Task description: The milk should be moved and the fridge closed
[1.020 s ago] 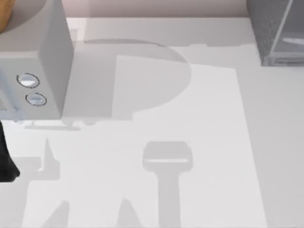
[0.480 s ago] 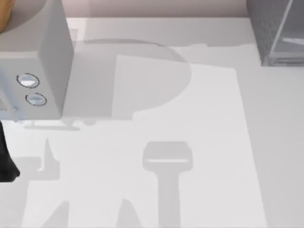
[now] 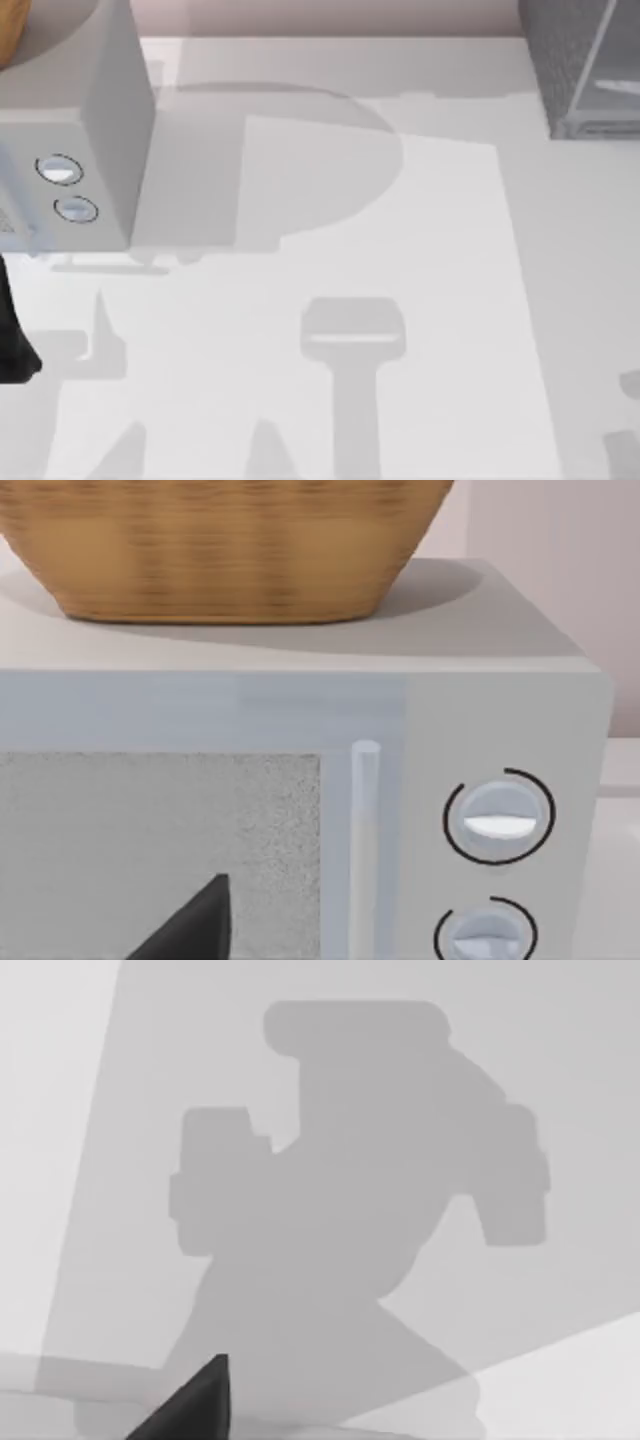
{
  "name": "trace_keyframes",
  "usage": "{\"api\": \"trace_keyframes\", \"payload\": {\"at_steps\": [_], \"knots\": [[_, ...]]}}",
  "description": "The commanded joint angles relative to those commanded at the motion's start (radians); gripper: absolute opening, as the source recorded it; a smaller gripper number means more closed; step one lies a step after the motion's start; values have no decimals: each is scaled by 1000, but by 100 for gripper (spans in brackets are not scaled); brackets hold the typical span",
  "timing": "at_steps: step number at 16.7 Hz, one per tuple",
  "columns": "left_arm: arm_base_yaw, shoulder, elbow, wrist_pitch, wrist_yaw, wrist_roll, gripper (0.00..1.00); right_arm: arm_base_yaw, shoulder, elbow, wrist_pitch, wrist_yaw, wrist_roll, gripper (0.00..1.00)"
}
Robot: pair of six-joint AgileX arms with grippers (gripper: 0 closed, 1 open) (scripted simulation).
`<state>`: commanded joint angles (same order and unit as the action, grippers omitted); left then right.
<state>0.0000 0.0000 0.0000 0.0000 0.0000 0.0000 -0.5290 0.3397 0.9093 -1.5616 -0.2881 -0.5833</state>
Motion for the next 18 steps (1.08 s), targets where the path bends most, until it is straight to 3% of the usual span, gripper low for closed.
{"api": "trace_keyframes", "payload": {"at_steps": [7, 11, 15, 18], "knots": [[0, 0, 0, 0, 0, 0, 100, -675, 792, 240, -7, -340, -773, 100], [0, 0, 0, 0, 0, 0, 100, -1006, 1172, 341, 34, -510, -1146, 100], [0, 0, 0, 0, 0, 0, 100, -1220, 1406, 400, 83, -626, -1375, 100], [0, 0, 0, 0, 0, 0, 100, -1281, 1470, 417, 101, -662, -1437, 100]]}}
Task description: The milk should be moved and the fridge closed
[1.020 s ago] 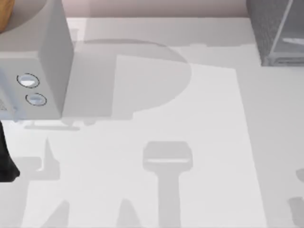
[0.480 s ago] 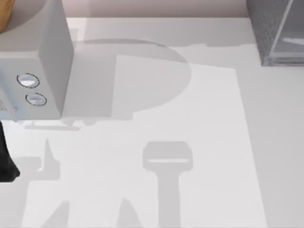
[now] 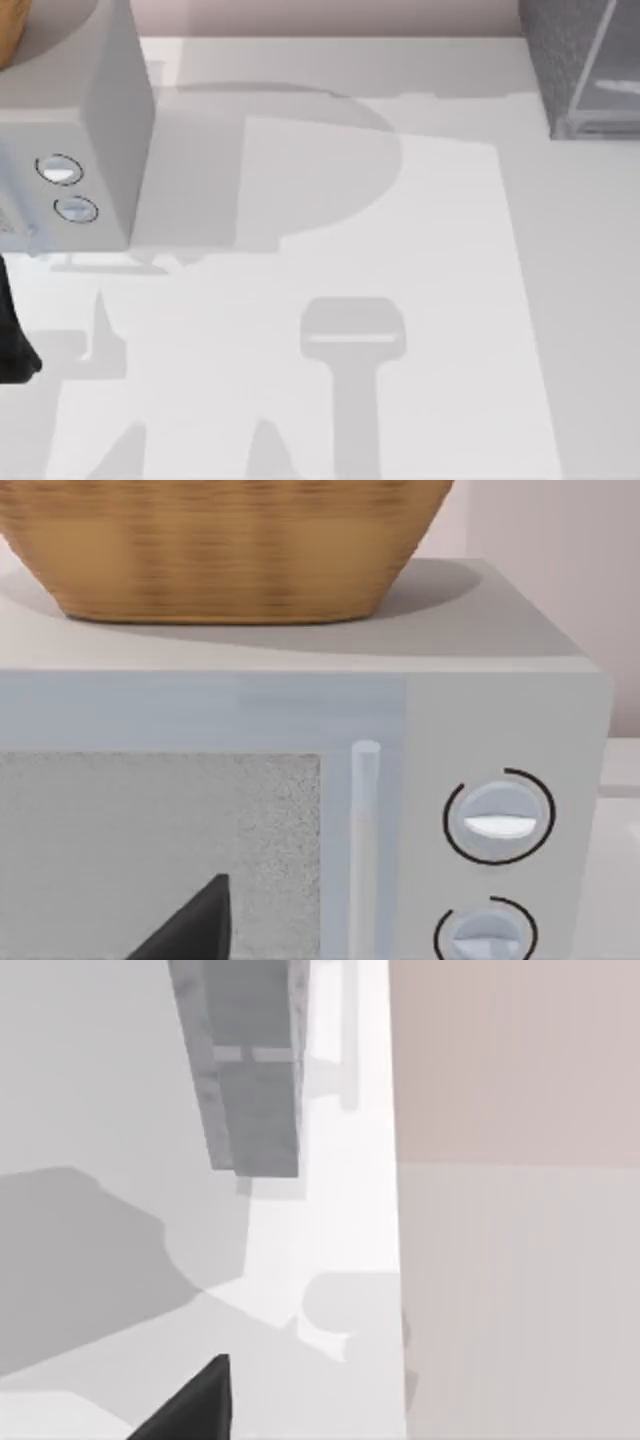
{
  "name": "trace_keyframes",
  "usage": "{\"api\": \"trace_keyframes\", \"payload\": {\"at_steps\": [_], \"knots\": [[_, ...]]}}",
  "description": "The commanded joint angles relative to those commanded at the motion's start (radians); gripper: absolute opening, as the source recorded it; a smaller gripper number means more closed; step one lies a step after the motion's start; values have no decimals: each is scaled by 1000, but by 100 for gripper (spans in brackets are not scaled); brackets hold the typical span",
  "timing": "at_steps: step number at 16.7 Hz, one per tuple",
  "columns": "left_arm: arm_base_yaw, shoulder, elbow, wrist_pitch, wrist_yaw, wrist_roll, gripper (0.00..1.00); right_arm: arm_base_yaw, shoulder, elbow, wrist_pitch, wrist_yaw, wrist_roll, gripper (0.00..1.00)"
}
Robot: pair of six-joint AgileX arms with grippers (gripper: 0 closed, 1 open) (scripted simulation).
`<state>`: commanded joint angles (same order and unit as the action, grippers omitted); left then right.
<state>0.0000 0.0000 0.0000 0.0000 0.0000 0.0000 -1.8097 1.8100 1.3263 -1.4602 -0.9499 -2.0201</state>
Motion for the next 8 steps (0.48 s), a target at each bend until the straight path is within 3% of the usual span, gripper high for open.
{"api": "trace_keyframes", "payload": {"at_steps": [8], "knots": [[0, 0, 0, 0, 0, 0, 100, 35, -1, -1, 27, 16, 29, 100]]}}
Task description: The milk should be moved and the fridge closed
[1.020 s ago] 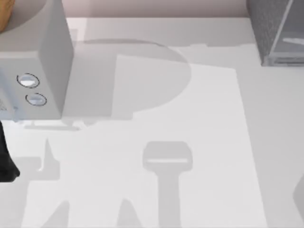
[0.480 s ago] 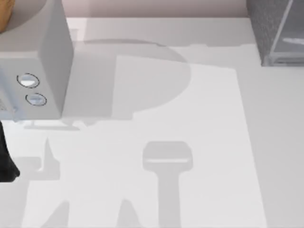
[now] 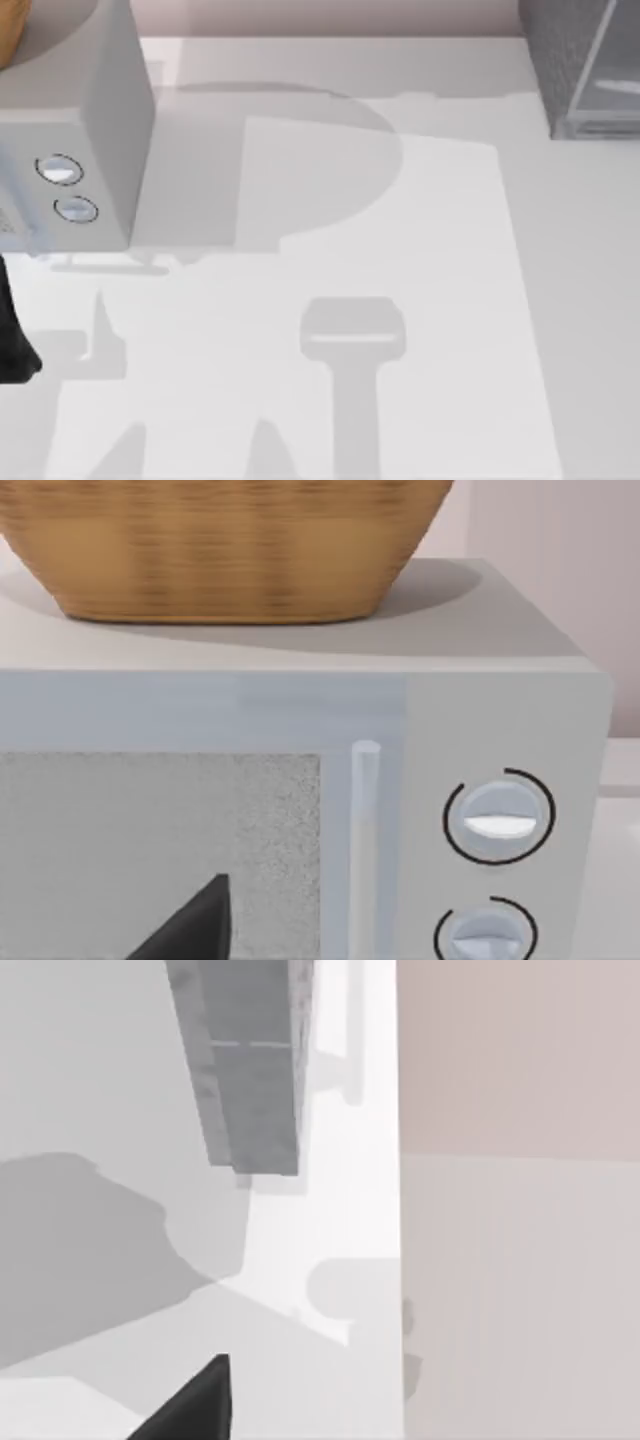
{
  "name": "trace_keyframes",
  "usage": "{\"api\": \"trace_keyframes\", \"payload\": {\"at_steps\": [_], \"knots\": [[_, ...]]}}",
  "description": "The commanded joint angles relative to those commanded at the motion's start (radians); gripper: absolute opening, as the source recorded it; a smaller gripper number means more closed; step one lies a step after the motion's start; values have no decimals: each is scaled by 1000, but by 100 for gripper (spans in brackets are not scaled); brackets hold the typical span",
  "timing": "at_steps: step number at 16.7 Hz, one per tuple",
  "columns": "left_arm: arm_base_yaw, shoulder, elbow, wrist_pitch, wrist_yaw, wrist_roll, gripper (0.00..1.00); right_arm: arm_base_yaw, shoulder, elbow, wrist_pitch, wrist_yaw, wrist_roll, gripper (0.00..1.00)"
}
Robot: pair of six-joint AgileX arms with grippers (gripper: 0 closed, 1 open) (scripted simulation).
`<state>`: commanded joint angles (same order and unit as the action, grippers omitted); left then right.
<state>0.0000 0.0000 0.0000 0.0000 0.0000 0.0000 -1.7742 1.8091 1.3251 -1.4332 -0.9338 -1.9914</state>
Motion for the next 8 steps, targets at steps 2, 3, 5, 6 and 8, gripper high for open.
{"api": "trace_keyframes", "payload": {"at_steps": [2, 3, 5, 6, 8], "knots": [[0, 0, 0, 0, 0, 0, 100, 72, 3, 0, 64, 19, 64, 100], [0, 0, 0, 0, 0, 0, 100, 122, 6, -1, 110, 27, 107, 100], [0, 0, 0, 0, 0, 0, 100, 229, 7, -5, 223, 43, 207, 100], [0, 0, 0, 0, 0, 0, 100, 272, 8, -7, 283, 50, 268, 100], [0, 0, 0, 0, 0, 0, 100, 333, 9, -9, 399, 65, 421, 100]]}}
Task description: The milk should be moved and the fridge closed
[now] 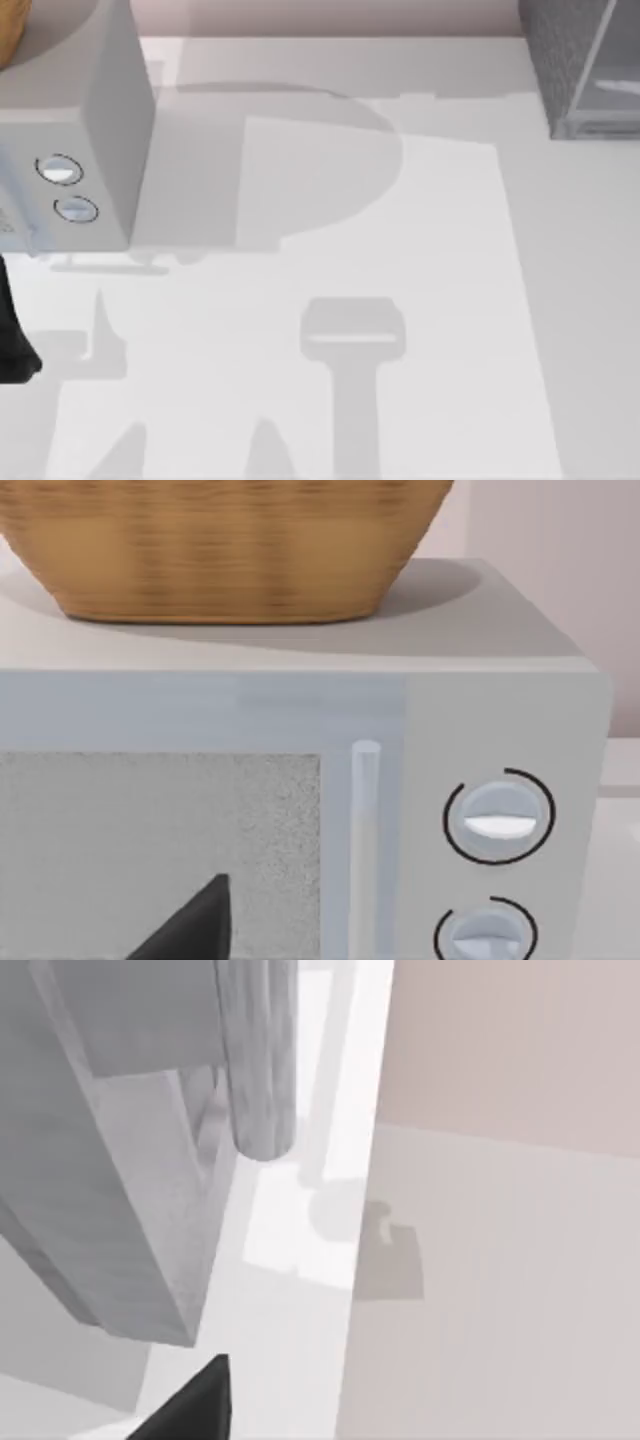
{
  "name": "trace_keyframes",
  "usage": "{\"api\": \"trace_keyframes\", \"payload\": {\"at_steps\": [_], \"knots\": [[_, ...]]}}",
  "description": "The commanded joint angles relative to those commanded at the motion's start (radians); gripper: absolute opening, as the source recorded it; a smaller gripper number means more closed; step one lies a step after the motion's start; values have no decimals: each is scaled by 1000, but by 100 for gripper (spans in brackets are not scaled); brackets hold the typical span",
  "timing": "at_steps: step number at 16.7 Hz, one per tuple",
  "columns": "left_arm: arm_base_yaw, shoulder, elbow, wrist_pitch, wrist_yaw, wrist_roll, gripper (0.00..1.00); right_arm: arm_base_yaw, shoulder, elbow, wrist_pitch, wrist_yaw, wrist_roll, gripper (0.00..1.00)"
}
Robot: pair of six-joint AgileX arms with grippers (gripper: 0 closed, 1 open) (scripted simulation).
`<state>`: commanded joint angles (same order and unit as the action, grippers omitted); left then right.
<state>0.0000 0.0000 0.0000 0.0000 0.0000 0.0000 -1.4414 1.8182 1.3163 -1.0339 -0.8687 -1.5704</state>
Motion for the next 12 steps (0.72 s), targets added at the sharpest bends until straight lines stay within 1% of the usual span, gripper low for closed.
{"api": "trace_keyframes", "payload": {"at_steps": [4, 7, 10, 12], "knots": [[0, 0, 0, 0, 0, 0, 100, 84, 3, -5, 246, 40, 407, 100], [0, 0, 0, 0, 0, 0, 100, 217, 5, -8, 469, 76, 671, 100], [0, 0, 0, 0, 0, 0, 100, 390, 9, -12, 643, 115, 847, 100], [0, 0, 0, 0, 0, 0, 100, 469, 9, -18, 712, 129, 915, 100]]}}
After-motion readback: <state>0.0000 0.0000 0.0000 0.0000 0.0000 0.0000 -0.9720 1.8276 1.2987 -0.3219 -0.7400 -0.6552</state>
